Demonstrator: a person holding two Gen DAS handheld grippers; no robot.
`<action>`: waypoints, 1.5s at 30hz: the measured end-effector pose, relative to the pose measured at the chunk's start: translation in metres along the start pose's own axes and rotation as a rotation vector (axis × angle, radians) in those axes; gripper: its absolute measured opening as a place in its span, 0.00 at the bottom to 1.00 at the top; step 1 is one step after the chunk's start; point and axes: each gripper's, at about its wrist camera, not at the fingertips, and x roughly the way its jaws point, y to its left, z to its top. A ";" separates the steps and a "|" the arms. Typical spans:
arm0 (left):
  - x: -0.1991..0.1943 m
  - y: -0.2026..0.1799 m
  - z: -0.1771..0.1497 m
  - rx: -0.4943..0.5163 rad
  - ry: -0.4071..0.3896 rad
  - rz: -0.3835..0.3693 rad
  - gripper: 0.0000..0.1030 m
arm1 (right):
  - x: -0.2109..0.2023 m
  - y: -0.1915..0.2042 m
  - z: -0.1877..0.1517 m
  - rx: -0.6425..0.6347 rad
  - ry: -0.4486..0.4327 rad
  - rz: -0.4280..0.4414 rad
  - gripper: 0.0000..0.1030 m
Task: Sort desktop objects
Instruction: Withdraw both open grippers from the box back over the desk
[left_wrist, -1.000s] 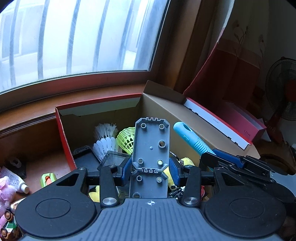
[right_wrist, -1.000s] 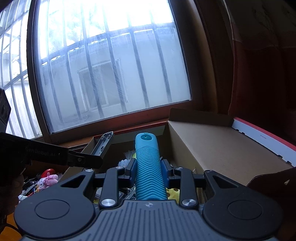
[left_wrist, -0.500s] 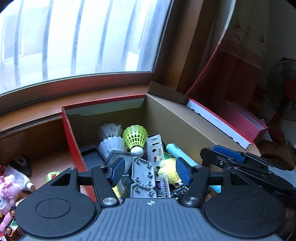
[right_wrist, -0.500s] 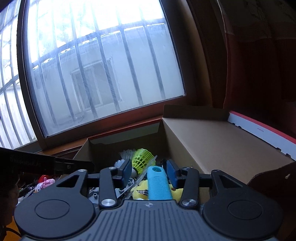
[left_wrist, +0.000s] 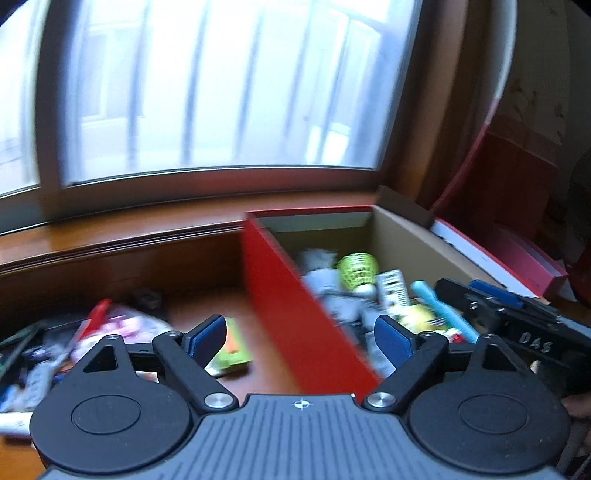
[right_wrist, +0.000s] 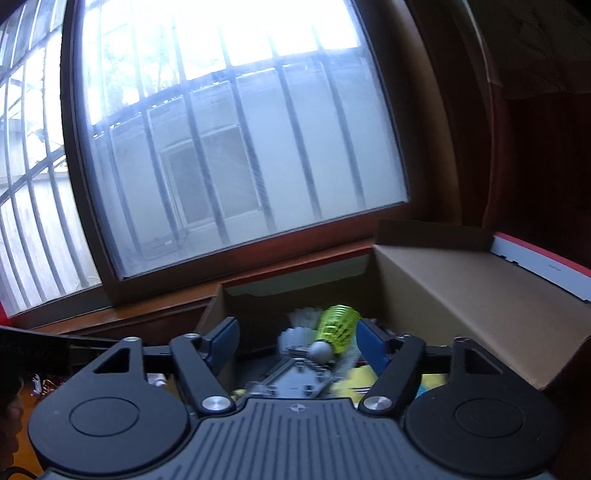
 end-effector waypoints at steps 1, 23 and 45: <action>-0.006 0.010 -0.003 -0.007 -0.003 0.014 0.88 | -0.001 0.010 -0.001 -0.004 -0.001 0.001 0.74; -0.115 0.287 -0.099 0.026 0.055 0.517 0.91 | 0.045 0.277 -0.073 -0.232 0.296 0.371 0.82; -0.029 0.410 -0.082 0.400 0.144 0.282 0.91 | 0.130 0.364 -0.093 -0.307 0.513 0.428 0.82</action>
